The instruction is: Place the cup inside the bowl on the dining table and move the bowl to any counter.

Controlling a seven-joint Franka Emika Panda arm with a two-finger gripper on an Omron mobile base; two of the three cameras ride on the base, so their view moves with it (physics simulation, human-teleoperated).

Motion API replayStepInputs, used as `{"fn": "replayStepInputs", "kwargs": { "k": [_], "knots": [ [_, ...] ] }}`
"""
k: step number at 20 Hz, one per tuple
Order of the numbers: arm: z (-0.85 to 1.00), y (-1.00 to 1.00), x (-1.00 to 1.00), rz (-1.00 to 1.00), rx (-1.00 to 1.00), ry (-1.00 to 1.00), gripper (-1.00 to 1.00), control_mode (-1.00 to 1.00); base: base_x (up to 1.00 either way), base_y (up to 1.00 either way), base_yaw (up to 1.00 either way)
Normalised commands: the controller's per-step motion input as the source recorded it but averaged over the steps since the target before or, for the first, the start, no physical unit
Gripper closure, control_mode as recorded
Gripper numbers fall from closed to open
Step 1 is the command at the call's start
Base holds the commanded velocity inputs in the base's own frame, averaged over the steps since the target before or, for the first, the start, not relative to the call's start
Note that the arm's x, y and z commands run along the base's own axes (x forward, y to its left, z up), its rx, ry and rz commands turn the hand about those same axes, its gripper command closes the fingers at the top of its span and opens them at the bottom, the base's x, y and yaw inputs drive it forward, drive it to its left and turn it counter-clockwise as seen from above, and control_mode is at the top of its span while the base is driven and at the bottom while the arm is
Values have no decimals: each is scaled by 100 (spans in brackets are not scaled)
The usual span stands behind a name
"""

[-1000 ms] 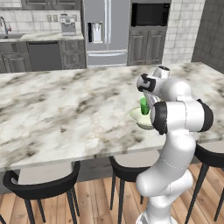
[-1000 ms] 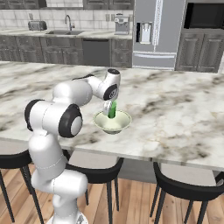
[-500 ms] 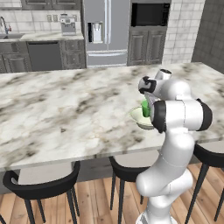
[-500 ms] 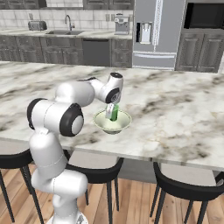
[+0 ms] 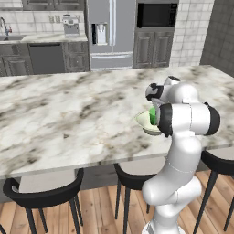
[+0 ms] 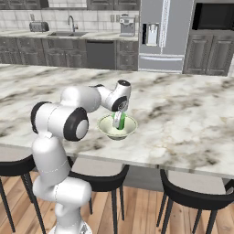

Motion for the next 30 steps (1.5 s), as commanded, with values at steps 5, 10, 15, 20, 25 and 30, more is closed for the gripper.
{"fn": "replayStepInputs", "kwargs": {
  "k": [5, 10, 15, 20, 25, 30],
  "knots": [
    [-11, 0, 0, 0, 0, 0, 100, -100, 0, 0, 0],
    [-5, 0, 0, 0, 0, 0, 100, -100, 0, 0, 0],
    [-18, 0, 0, 0, 0, 0, 100, -100, 0, 0, 0],
    [-15, 0, 0, 0, 0, 0, 100, -100, 0, 0, 0],
    [-8, 0, 0, 0, 0, 0, 100, -100, 0, 0, 0],
    [0, 0, 0, 0, 0, 0, 100, -100, 0, 0, 0]
  ]
}}
